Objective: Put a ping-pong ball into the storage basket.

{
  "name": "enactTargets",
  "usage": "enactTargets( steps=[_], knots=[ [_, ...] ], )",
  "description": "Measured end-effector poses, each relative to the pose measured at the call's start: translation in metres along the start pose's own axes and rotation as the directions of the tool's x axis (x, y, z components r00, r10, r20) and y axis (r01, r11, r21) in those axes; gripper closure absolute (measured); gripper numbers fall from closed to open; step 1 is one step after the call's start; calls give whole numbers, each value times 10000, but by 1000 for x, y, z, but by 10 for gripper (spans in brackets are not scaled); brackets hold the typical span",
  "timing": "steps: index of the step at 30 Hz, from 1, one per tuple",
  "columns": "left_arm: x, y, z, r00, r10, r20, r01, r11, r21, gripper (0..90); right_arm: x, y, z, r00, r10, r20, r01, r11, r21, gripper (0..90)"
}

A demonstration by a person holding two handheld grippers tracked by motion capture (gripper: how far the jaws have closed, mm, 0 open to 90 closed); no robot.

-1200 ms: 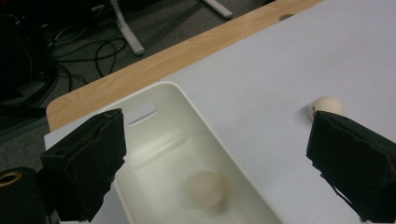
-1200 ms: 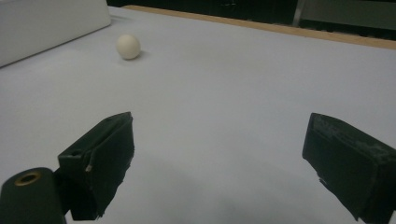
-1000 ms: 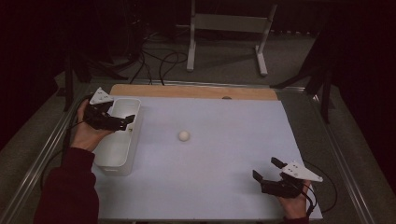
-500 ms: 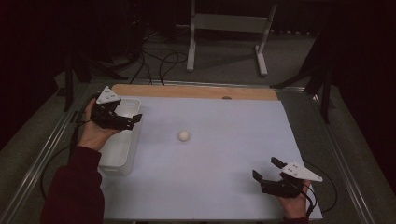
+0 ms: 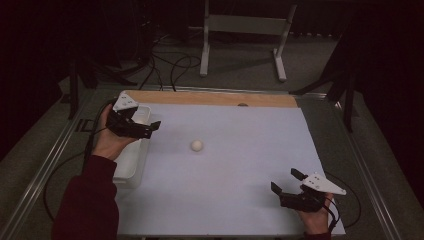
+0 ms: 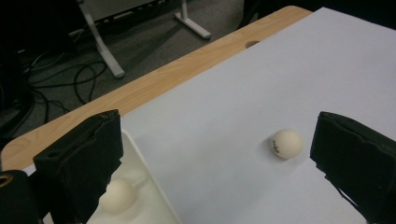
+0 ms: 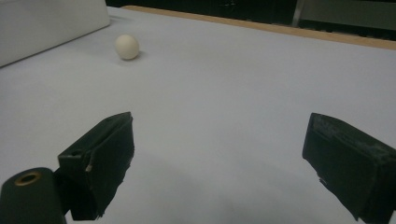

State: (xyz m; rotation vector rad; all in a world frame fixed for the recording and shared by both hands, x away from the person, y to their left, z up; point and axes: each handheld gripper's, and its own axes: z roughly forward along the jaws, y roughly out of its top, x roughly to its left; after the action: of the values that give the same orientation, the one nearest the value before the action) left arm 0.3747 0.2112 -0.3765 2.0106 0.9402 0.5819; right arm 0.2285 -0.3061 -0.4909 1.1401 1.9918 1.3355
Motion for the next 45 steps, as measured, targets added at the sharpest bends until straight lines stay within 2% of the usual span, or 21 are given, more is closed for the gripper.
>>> enactTargets(
  steps=[28,45],
  knots=[
    [-21,9,14,9989,136,448,-134,9999,-29,11,0,0,0,10000,-19,-10,19,10000,-17,90],
    [-37,16,31,9968,243,755,-239,9997,-64,11,1,0,0,10000,-8,-46,7,10000,-27,90]
  ],
)
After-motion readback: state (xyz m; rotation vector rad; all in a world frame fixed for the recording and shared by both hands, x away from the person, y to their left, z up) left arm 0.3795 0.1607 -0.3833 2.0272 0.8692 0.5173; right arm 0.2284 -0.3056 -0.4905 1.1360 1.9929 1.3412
